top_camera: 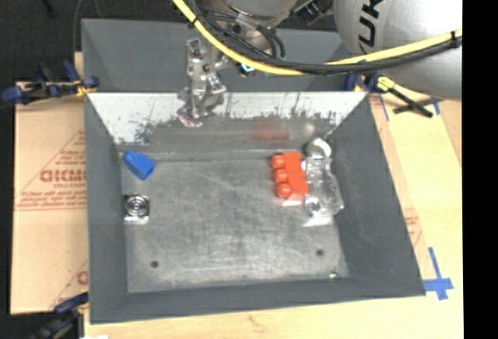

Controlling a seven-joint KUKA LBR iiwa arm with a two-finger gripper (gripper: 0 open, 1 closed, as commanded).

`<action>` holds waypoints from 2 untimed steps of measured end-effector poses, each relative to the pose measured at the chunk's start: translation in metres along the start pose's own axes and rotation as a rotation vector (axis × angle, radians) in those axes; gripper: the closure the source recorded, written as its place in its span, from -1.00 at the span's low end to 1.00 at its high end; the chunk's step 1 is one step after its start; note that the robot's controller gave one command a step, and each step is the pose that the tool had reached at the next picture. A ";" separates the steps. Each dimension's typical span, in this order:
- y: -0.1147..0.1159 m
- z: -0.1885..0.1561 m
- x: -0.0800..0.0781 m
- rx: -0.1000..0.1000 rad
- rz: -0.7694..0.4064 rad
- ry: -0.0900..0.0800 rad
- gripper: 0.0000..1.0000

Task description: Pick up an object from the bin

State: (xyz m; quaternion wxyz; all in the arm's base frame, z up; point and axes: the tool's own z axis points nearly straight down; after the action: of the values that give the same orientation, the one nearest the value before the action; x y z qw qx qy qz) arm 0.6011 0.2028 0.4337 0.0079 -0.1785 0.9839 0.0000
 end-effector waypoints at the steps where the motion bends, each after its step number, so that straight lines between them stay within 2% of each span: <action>1: 0.003 0.129 0.024 -0.003 -0.173 0.019 1.00; 2: -0.025 0.290 0.050 -0.005 -0.033 0.020 1.00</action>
Offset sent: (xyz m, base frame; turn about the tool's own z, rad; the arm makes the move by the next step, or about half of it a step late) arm -0.0220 -0.0036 -0.1262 -0.1757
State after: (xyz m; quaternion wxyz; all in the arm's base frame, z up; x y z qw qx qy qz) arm 0.5674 0.1623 0.1427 -0.0026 -0.1949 0.9808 0.0006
